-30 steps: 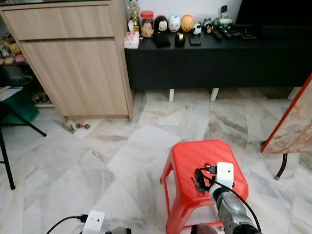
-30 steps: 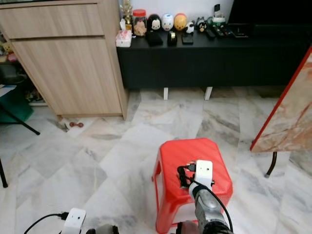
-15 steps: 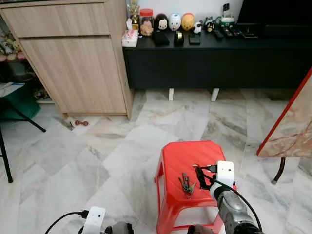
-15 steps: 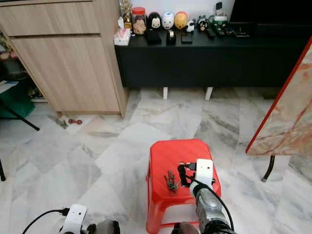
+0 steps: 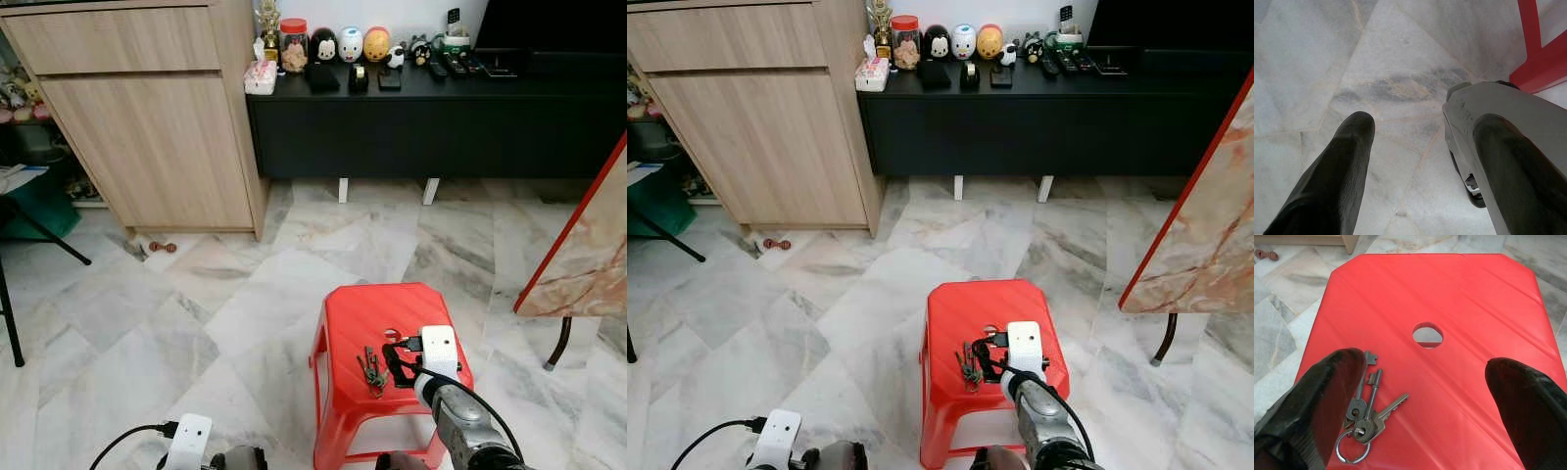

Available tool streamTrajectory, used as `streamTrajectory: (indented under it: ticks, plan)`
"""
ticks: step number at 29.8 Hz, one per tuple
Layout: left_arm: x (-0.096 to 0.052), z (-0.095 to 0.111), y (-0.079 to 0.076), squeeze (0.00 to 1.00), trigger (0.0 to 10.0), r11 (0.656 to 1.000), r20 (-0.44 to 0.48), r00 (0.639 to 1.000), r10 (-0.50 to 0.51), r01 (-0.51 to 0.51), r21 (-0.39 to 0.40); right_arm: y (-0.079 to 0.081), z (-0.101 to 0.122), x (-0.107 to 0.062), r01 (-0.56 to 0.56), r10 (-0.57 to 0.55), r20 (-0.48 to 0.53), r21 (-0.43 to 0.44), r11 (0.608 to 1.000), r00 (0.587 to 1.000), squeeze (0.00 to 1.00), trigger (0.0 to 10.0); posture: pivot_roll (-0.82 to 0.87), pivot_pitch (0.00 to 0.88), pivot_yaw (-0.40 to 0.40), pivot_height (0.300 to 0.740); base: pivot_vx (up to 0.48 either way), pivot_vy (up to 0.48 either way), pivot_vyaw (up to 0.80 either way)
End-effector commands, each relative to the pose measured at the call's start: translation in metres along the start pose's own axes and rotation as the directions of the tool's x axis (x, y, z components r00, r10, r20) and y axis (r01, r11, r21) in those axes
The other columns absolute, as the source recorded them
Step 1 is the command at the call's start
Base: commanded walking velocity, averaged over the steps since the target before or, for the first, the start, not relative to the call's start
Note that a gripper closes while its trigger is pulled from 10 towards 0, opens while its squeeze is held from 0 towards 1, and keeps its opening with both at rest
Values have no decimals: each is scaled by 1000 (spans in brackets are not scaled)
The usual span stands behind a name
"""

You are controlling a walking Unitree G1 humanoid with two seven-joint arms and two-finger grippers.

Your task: Hang keys on a hook

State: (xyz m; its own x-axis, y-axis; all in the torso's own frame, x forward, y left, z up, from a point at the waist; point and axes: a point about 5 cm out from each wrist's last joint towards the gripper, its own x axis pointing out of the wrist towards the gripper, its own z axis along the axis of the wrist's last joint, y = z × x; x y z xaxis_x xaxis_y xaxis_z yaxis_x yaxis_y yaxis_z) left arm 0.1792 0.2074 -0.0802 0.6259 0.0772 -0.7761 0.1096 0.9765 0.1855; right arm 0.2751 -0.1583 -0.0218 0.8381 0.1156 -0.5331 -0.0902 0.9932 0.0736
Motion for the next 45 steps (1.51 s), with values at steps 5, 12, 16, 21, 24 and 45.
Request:
streamTrajectory:
  ticks: [5, 12, 16, 21, 24, 45]
  plan:
    - [-7, -30, -14, 0, 10000, 998, -125, 990, -58, 59, 3, 1, -11, -1, -42, 34, -91, -94, 995, 995, 0, 10000, 24, 19, -42, 632, 0, 0, 0]
    - [-7, -31, -14, 0, 10000, 998, -128, 990, -60, 61, 2, 5, -4, 0, -69, 67, -40, -64, 996, 997, 0, 10000, 25, 25, -43, 632, 0, 0, 0]
    - [-7, -31, -14, 0, 10000, 998, -128, 990, -60, 61, 6, 4, -2, 0, -56, 54, -36, -63, 996, 998, 0, 10000, 26, 26, -42, 623, 0, 0, 0]
    - [-7, -31, -14, 0, 10000, 998, -128, 990, -58, 59, 7, 4, -1, 0, -65, 64, -28, -67, 996, 998, 0, 10000, 26, 26, -42, 598, 0, 0, 0]
    - [-7, -31, -14, 0, 10000, 998, -128, 990, -57, 59, 7, 3, -1, 0, -62, 60, -27, -65, 996, 998, 0, 10000, 27, 26, -42, 598, 0, 0, 0]
    - [-10, -39, -16, 0, 10000, 998, -141, 988, -62, 64, 6, 5, 24, 11, -79, 85, -75, 78, 994, 994, 0, 10000, 29, 56, -49, 598, 0, 0, 0]
